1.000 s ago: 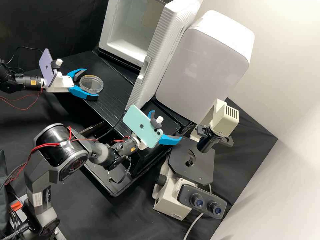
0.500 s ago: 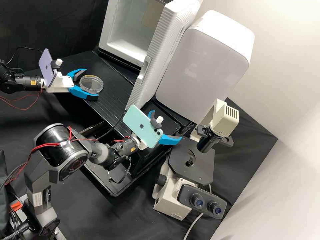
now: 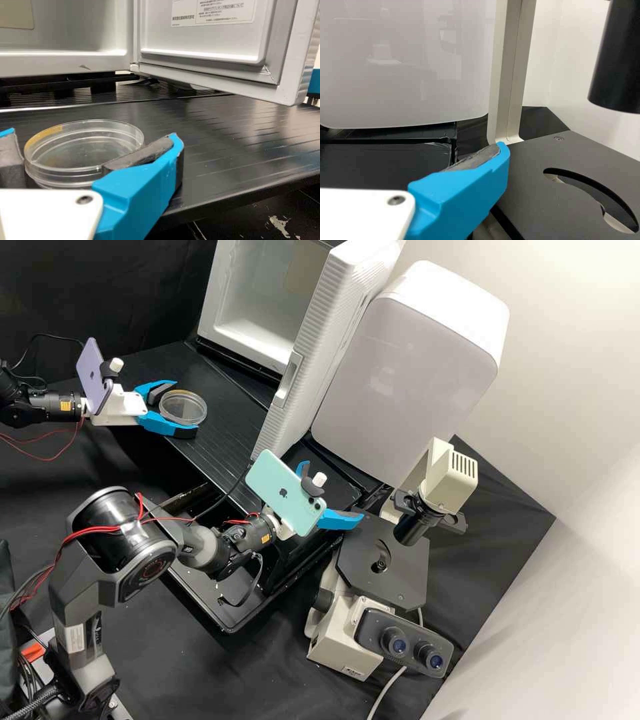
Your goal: Place the petri dish in the incubator
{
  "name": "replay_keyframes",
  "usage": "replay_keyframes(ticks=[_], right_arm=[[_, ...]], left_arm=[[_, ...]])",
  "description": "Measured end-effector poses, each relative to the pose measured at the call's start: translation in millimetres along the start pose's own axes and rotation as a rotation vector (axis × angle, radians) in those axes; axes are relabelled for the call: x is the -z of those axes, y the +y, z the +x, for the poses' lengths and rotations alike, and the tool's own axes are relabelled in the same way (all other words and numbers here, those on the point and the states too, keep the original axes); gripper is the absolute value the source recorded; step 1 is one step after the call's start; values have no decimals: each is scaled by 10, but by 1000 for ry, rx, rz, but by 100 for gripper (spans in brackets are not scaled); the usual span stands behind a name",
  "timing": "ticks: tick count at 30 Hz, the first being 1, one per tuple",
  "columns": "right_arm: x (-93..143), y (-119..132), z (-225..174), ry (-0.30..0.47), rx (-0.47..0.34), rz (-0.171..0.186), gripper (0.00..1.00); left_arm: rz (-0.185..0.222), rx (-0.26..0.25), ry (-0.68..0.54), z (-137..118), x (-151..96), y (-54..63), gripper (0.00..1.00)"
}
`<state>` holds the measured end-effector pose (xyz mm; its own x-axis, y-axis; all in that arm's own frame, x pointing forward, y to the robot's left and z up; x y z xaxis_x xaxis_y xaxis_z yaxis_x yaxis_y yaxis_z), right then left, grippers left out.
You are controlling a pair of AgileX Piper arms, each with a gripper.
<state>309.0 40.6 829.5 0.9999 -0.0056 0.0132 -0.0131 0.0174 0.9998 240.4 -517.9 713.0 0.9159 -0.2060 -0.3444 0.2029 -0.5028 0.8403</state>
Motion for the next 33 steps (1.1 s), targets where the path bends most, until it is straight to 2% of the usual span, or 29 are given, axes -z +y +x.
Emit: replay_keyframes(ticks=[33], right_arm=[[0, 0, 0, 0, 0, 0, 100]], left_arm=[[1, -5, -7, -3, -14, -5, 0]])
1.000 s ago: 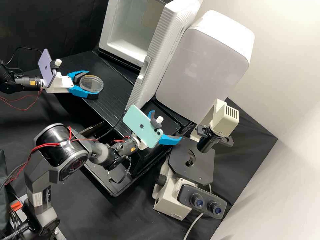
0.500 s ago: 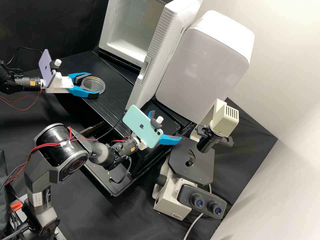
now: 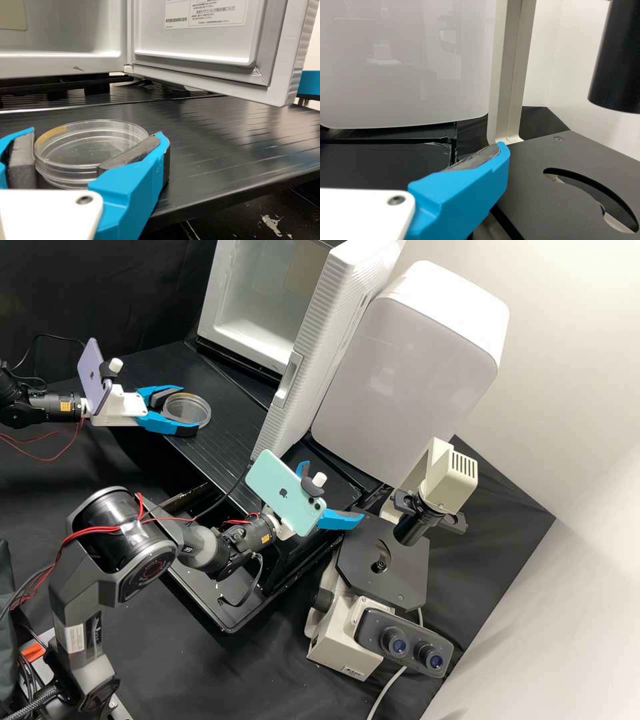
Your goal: Place the petri dish in the incubator
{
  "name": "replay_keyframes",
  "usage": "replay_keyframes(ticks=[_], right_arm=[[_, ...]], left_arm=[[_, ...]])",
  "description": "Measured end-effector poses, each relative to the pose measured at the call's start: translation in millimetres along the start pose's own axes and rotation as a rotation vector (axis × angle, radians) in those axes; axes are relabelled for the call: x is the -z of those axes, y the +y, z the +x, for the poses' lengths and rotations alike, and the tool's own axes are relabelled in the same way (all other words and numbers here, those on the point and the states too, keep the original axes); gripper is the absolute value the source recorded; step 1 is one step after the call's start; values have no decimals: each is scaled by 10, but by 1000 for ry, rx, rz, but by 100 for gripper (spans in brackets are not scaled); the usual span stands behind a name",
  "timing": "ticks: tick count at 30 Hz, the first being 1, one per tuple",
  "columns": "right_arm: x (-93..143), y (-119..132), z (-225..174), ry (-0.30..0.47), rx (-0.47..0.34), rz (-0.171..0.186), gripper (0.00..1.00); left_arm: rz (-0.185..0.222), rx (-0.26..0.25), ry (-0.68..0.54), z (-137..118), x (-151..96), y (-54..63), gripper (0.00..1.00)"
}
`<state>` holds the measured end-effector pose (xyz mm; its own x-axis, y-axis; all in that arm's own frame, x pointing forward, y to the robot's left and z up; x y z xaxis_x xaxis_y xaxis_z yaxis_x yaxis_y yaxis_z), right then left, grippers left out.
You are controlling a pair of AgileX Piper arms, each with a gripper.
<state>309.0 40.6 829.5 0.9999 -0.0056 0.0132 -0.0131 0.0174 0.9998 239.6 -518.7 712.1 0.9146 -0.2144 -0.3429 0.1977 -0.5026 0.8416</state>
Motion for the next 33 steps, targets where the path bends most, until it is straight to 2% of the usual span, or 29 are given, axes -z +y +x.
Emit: replay_keyframes(ticks=[2, 6, 12, 15, 19, 23, 33], right_arm=[[0, 0, 0, 0, 0, 0, 100], [0, 0, 0, 0, 0, 0, 100], [0, 0, 0, 0, 0, 0, 100], [0, 0, 0, 0, 0, 0, 100], [0, 0, 0, 0, 0, 0, 100], [0, 0, 0, 0, 0, 0, 100], [0, 0, 0, 0, 0, 0, 100]], left_arm=[[6, -3, -1, 1, -1, 3, 0], [51, -11, -2, -2, -9, 12, 0], [94, 2, 0, -47, -29, 109, 0], [90, -11, 4, -53, -38, 227, 0], [79, -88, -2, -73, -68, 460, 0], [77, -135, -17, -91, -104, 585, 0], [71, -153, -22, -119, -117, 632, 0]])
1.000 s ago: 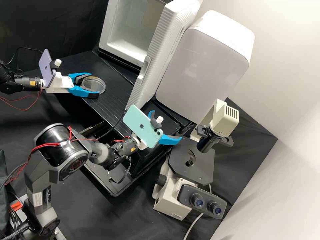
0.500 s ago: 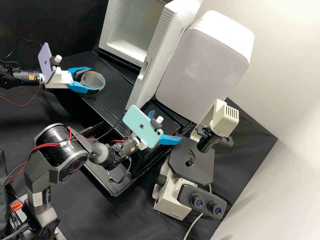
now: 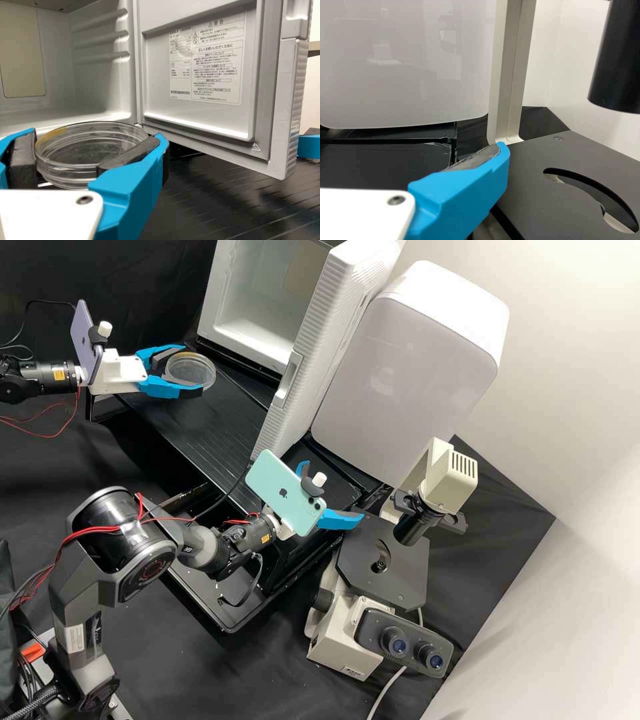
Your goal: Place the petri dish in the incubator
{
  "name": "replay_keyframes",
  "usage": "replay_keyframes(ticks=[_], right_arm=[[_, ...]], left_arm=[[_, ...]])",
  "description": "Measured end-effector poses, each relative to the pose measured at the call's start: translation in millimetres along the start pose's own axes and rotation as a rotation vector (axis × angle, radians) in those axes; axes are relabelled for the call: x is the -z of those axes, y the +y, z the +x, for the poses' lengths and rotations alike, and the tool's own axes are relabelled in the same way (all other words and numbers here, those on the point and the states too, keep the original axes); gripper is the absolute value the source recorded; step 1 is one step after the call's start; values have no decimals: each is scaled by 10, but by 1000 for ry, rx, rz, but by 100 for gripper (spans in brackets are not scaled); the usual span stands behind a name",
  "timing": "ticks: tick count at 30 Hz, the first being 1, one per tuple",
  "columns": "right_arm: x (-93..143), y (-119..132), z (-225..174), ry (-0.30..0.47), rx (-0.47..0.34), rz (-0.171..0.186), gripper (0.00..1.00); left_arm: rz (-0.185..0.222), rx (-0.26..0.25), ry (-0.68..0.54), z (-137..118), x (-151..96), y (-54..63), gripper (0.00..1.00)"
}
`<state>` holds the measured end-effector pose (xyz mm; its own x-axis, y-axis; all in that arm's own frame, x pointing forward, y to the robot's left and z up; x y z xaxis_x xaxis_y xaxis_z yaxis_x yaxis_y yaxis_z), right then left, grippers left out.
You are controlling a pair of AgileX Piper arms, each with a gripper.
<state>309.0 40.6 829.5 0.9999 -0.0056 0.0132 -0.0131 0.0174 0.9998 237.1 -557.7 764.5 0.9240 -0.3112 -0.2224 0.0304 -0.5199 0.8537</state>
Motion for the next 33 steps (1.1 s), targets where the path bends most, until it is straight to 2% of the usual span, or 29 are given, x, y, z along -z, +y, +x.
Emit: replay_keyframes(ticks=[5, 10, 13, 20, 24, 33], right_arm=[[0, 0, 0, 0, 0, 0, 100], [0, 0, 0, 0, 0, 0, 100], [0, 0, 0, 0, 0, 0, 100], [0, 0, 0, 0, 0, 0, 100], [0, 0, 0, 0, 0, 0, 100], [0, 0, 0, 0, 0, 0, 100]], left_arm=[[-1, -5, -3, 9, -10, 13, 0], [-10, -5, -8, 134, -54, 54, 0], [-14, -11, 7, 249, -64, 100, 0], [23, -57, 61, 627, -85, 237, 0], [33, -48, 90, 807, -88, 260, 0], [20, -25, 159, 1206, -100, 343, 0]])
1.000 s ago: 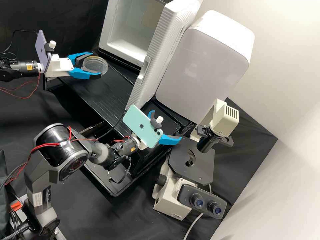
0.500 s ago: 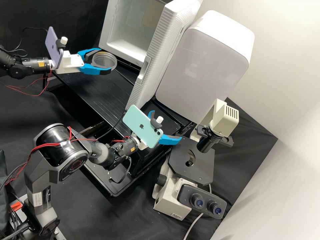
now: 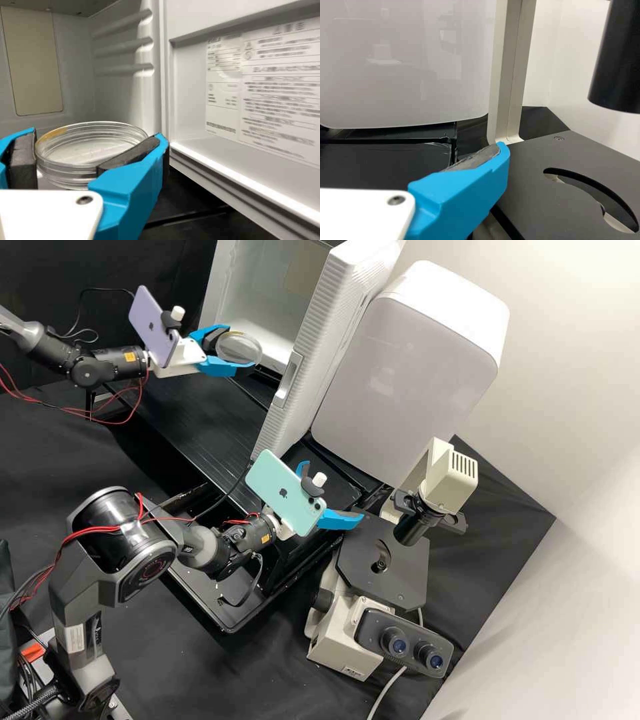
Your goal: Place the petri dish in the incubator
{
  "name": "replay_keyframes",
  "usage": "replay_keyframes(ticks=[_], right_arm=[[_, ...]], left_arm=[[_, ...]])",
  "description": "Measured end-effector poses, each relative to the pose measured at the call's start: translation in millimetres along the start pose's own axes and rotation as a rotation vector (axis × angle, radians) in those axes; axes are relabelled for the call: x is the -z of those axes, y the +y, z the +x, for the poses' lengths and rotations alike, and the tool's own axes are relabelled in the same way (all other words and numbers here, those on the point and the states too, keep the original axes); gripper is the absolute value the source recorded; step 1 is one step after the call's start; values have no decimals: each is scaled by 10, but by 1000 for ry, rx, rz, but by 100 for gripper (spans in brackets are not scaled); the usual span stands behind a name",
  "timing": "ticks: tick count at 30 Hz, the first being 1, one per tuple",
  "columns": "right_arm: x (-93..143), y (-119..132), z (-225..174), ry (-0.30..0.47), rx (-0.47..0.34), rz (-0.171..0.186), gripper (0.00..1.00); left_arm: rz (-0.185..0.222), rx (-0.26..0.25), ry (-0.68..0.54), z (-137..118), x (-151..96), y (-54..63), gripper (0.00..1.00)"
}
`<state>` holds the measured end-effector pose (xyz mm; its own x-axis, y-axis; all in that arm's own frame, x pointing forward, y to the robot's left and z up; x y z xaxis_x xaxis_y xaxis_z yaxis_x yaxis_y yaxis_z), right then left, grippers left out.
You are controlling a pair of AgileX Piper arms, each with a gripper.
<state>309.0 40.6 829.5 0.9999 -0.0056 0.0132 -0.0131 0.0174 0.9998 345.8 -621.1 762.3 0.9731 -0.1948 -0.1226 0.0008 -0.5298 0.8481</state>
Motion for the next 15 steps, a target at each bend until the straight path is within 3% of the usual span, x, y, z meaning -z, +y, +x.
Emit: replay_keyframes(ticks=[11, 15], right_arm=[[0, 0, 0, 0, 0, 0, 100], [0, 0, 0, 0, 0, 0, 100]], left_arm=[[-31, 25, 97, 416, -51, 43, 0], [-12, 25, 134, 568, -68, 66, 0]])
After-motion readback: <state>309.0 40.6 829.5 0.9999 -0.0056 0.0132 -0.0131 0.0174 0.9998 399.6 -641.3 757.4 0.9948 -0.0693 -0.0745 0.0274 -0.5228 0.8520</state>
